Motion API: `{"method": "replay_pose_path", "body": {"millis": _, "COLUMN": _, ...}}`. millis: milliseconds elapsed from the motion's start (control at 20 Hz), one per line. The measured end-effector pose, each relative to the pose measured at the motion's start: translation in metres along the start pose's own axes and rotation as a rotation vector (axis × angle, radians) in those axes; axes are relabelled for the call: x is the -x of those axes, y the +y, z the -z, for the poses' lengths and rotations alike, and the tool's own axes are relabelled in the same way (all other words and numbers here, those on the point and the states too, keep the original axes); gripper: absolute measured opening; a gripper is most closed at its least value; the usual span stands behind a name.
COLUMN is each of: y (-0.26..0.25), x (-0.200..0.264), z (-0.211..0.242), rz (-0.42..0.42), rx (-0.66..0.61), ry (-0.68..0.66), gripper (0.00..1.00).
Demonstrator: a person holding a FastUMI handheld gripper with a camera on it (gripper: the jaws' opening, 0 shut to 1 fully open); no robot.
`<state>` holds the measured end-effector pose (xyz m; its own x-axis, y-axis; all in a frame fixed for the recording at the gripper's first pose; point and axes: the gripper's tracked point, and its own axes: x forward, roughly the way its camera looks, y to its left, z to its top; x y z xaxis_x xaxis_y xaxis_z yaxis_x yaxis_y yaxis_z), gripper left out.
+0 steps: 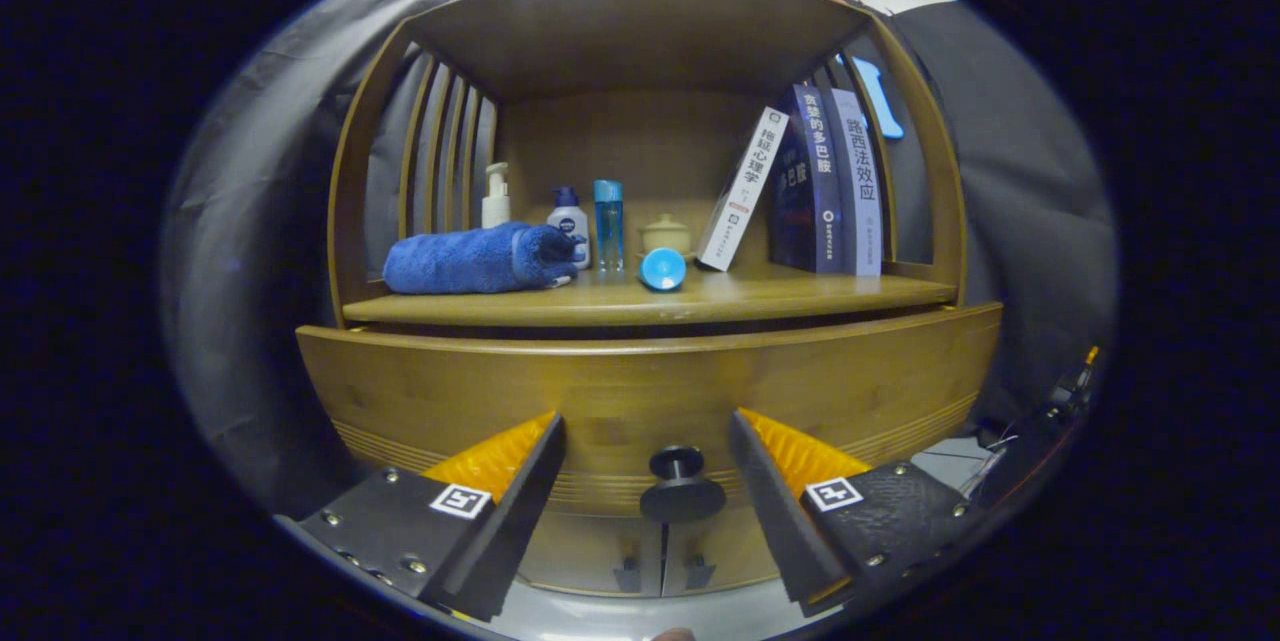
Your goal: Pull open the drawer, take out the items inside it, and place them on the countertop above the cabinet.
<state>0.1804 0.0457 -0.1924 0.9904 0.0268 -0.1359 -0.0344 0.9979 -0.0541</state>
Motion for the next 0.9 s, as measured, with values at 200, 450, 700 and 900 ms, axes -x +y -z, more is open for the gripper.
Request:
{"method": "replay_pose_path", "body": {"millis": 200, "y": 0.001, "x": -0.017, "z": -0.002, "rz": 0.006, "rx": 0.003, "ry": 0.023, "gripper": 0.99}}
{"method": "replay_pose_path", "body": {"millis": 450, "y": 0.003, "x": -0.032, "z": -0.003, "rz": 0.007, "rx": 0.004, "ry": 0.054, "gripper": 0.98}}
{"method": "replay_pose_path", "body": {"millis": 700, "y": 0.014, "x": -0.024, "z": -0.005, "rz": 0.000, "rx": 0.016, "ry": 0.105, "gripper": 0.98}}
{"method": "replay_pose_path", "body": {"millis": 900, "y": 0.024, "x": 0.002, "z": -0.025, "rz": -0.009, "rx": -0.006, "ry": 0.093, "gripper": 0.98}}
